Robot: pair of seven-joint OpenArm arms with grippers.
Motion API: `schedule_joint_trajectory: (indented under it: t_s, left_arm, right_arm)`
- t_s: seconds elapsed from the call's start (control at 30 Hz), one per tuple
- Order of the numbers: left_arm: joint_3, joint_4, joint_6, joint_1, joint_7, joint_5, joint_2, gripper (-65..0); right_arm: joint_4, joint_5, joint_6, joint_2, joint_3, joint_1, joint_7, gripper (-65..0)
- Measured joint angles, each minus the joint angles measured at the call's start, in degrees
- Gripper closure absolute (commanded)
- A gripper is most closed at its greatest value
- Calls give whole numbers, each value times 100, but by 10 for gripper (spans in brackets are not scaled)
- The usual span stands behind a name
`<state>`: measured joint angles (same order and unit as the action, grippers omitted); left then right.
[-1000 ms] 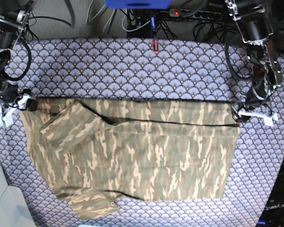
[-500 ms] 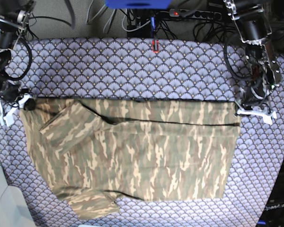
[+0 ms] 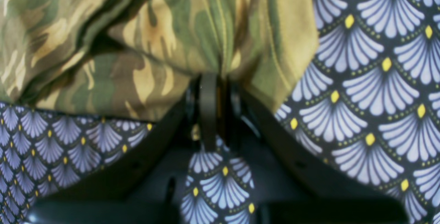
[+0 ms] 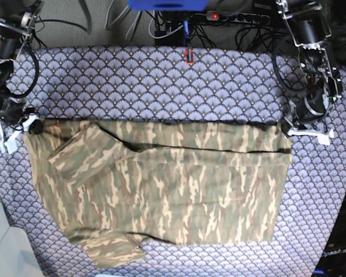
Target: Fold the T-shirt properly
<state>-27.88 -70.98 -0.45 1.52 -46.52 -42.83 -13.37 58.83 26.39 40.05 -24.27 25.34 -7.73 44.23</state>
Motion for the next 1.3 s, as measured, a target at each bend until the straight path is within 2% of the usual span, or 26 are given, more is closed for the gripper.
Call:
schedule_joint_trajectory:
  t_s: [0.17,0.4,0.87,1.07,1.2,1.3]
  left_arm:
    - [15,-459,28,-186,-321,-118,-44,-40]
    - [20,-1016,33,-461,-295,-140,-44,-40]
    - [9,-1851,46,-1462,-313,-133,-44,-40]
    - [-442,-2376,24,-1926,-343,-153,-76,-40]
    - [-704,-2459,11,-2017,-892,-140,-26,-40]
    - [-909,-2465,2,-2000,-1091,-138,-26,-40]
  right_arm:
    - [267,35,-4,-28,0,212,22,-30]
    - [1600,-66,-22,31,4,914,155,-30]
    - [2540,-52,-22,184,352,1797,136,-30]
    - [3038,-94,-20,205,481,2330,162,-30]
    - [3338,-26,-20,212,570,2675,-107,-30]
    - [3344,157,-17,232,743,2944,-208,-30]
